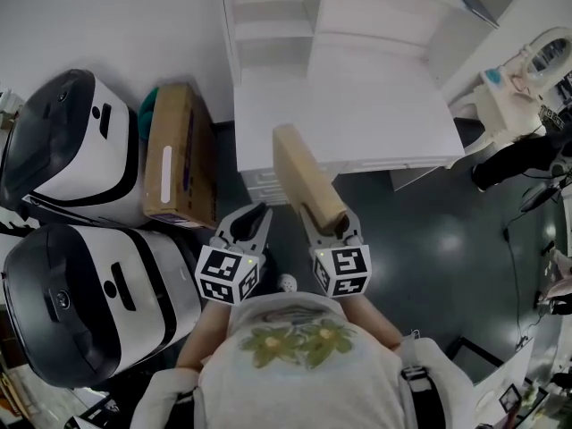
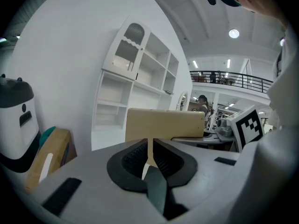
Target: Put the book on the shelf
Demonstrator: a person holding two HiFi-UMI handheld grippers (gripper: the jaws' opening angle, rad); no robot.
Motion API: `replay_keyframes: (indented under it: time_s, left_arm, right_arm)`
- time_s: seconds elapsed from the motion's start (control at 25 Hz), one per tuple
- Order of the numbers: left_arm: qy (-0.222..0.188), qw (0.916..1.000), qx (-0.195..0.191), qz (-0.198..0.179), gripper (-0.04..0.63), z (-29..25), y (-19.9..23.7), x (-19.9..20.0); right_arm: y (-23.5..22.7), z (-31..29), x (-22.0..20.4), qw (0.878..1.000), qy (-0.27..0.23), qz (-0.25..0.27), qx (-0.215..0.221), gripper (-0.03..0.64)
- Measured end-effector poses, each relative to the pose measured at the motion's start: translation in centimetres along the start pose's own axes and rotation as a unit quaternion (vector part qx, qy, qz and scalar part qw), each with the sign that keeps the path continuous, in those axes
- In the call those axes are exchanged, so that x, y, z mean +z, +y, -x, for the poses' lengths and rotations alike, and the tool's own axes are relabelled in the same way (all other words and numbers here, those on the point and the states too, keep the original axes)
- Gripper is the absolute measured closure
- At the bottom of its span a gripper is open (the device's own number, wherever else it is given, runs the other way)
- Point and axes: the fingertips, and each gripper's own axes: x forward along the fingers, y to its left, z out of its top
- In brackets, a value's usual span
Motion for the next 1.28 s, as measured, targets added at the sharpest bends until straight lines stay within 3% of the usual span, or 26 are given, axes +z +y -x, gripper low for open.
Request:
replay_keyframes:
  time_s: [0.76, 1.28]
  left_arm:
    - [-0.001, 0.9997, -0.019, 0.012, 0.538, -7.6, 14.7, 5.8]
    - [0.023, 0.999, -0.031, 0.023, 0.538, -11.4, 18.8, 6.1]
  right_arm:
    - [-0.7, -16.8, 4.1, 1.0, 0.013, -0.011, -0.025, 0.386]
    - [-2.5, -24.3, 4.2, 0.999, 0.029, -0.023, -0.037, 0.386]
